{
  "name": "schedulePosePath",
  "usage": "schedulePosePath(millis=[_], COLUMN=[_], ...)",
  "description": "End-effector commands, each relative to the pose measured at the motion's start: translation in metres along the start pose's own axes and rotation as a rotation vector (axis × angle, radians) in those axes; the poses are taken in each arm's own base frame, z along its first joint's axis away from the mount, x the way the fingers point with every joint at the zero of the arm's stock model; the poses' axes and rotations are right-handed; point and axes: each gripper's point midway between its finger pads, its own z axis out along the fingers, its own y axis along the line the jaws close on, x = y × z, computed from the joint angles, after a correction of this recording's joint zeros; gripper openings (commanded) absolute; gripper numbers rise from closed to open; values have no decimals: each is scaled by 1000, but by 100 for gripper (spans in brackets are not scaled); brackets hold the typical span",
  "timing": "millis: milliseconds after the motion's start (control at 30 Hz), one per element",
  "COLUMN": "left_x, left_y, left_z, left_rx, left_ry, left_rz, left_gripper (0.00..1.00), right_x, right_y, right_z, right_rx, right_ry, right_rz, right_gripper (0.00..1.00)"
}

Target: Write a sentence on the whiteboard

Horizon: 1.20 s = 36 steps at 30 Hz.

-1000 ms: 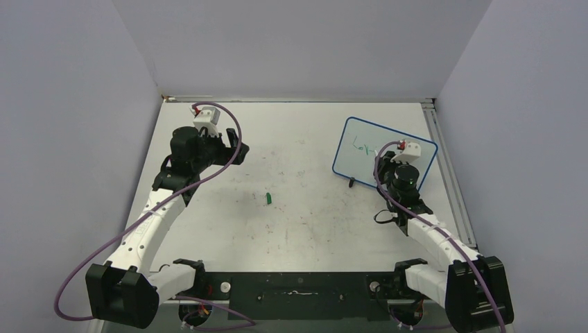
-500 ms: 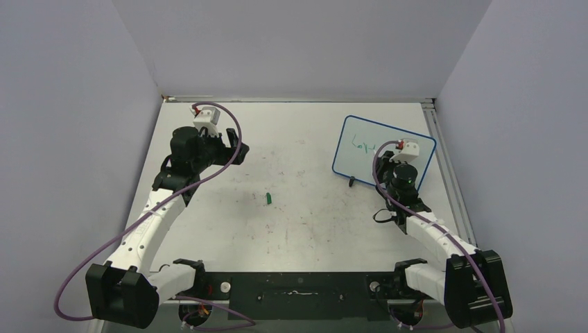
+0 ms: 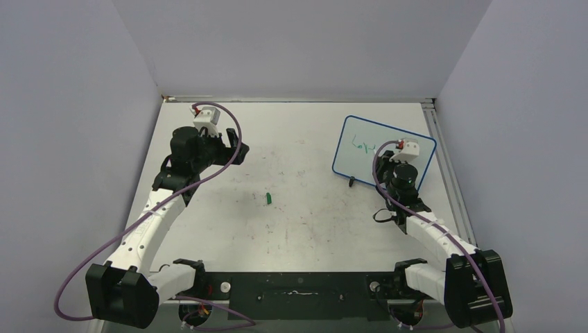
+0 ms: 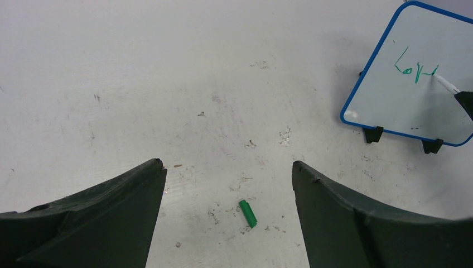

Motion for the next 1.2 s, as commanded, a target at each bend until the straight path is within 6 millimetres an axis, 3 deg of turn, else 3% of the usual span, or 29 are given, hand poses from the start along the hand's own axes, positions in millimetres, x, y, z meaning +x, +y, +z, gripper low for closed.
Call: schedulePosePath(millis=[0, 1167], left_x=[-10, -10], left_y=[-6, -6], left_z=[-4, -4], left_rx=[25, 26], left_ry=[-34, -35], left_rz=[18, 18], left_gripper=[82, 82], right_x=[-35, -26], right_y=[9, 21], right_z=[7, 11], right_rx=[-27, -64], right_ry=[-103, -74], right_rz=[5, -30], right_gripper=[5, 5])
